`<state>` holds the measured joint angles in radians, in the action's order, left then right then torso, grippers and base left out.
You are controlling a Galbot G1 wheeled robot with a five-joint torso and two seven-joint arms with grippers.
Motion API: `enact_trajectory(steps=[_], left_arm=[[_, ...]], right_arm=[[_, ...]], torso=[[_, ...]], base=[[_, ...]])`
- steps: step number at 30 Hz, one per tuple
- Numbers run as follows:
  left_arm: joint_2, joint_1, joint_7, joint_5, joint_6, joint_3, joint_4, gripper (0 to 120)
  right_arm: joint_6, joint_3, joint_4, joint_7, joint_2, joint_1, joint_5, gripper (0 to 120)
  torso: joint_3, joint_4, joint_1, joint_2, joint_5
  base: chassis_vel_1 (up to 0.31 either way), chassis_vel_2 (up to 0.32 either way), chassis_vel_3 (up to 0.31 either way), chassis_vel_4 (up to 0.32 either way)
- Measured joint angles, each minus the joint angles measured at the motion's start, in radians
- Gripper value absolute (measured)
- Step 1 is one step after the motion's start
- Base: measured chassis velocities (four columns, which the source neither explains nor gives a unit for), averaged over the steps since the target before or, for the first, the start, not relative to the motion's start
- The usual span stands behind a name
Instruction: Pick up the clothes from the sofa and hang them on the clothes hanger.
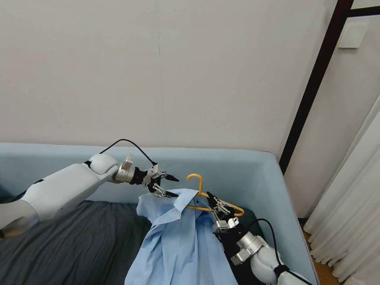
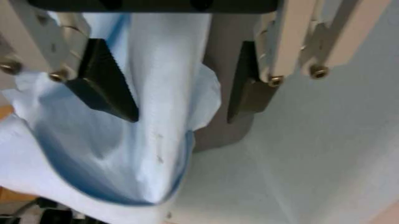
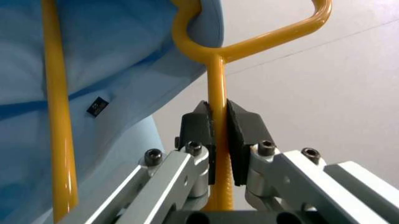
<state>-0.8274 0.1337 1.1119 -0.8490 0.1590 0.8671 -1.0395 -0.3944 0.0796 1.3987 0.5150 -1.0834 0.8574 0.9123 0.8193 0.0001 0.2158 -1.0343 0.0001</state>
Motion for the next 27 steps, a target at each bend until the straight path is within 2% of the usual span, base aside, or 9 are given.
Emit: enact_trajectory(steps=[1, 2, 7, 9, 12, 25, 27], left_arm=[[0.002, -0.002, 0.006, 0.000, -0.001, 0.002, -0.002, 49], [0.002, -0.002, 0.006, 0.000, -0.001, 0.002, -0.002, 49], [0.006, -0.007, 0.030, 0.011, -0.006, 0.013, -0.005, 26], [0.006, -0.007, 0.036, 0.015, -0.007, 0.014, -0.004, 22], [0.002, -0.007, 0.046, 0.022, -0.009, 0.016, 0.000, 9], [0.009, -0.041, 0.053, 0.028, 0.015, -0.011, 0.003, 7], [0.006, -0.050, 0.051, 0.028, 0.025, -0.021, 0.011, 7]], right_arm=[[-0.002, 0.000, 0.000, 0.000, 0.000, -0.001, 0.001, 5], [-0.002, 0.000, 0.000, 0.000, 0.000, -0.001, 0.001, 5], [-0.016, 0.004, 0.003, 0.001, 0.005, -0.007, 0.015, 5], [-0.019, 0.005, 0.003, 0.001, 0.007, -0.008, 0.016, 5], [-0.025, 0.007, 0.003, 0.000, 0.009, -0.011, 0.021, 5], [-0.003, 0.017, 0.001, 0.001, 0.004, 0.006, 0.023, 5], [0.013, 0.022, 0.009, 0.000, 0.006, 0.012, 0.007, 12]], torso=[[0.000, 0.0000, 0.000, 0.000, 0.0001], [0.000, 0.0000, 0.000, 0.000, 0.0001], [0.000, 0.0000, 0.000, 0.000, 0.0000], [0.000, 0.0000, 0.000, 0.000, 0.0000], [0.000, -0.0001, 0.000, 0.000, 0.0000], [0.000, 0.0000, 0.000, 0.000, -0.0001], [0.000, -0.0001, 0.000, 0.000, 0.0000]], base=[[0.000, 0.000, 0.000, 0.000], [0.000, 0.000, 0.000, 0.000], [0.000, 0.000, 0.000, 0.000], [0.000, 0.000, 0.000, 0.000], [0.000, 0.000, 0.000, 0.000], [0.000, 0.000, 0.000, 0.000], [0.000, 0.000, 0.000, 0.000]])
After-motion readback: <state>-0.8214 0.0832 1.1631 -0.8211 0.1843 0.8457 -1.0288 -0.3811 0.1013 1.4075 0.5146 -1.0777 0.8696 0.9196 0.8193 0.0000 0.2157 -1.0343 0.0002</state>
